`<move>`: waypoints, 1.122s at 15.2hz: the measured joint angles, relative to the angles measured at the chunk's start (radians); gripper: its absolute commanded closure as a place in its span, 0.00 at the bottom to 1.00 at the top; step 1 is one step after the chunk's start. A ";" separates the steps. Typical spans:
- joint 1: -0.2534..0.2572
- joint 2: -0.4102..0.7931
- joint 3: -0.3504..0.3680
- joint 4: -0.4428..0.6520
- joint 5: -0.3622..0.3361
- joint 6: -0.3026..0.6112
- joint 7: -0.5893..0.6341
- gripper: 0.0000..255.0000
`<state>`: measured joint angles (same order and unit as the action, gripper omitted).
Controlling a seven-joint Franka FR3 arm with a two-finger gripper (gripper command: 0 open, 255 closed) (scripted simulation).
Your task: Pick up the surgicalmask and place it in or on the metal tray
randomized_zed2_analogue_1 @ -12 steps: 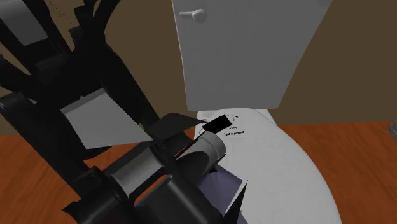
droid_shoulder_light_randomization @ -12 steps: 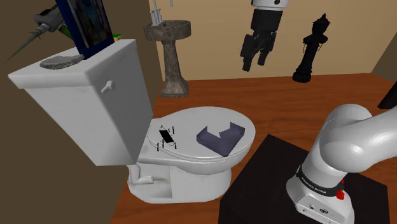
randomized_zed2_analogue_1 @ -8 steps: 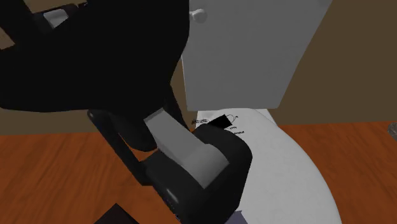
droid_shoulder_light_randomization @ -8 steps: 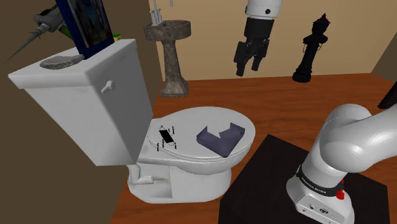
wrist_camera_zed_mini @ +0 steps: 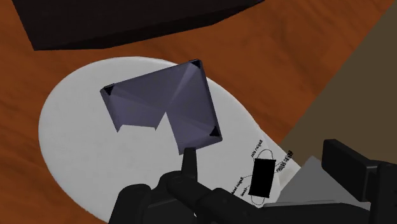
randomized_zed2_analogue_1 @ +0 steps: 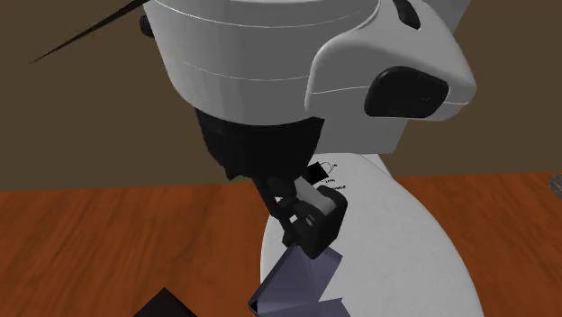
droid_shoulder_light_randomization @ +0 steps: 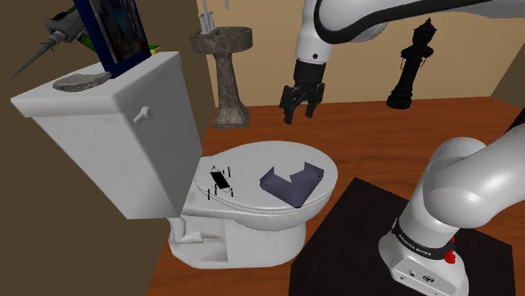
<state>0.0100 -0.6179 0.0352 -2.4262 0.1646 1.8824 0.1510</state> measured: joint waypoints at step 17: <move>0.054 0.583 0.018 0.100 0.223 0.511 -0.041 0.00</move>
<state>0.0644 -0.0346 0.0534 -2.3259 0.3880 2.3938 0.1103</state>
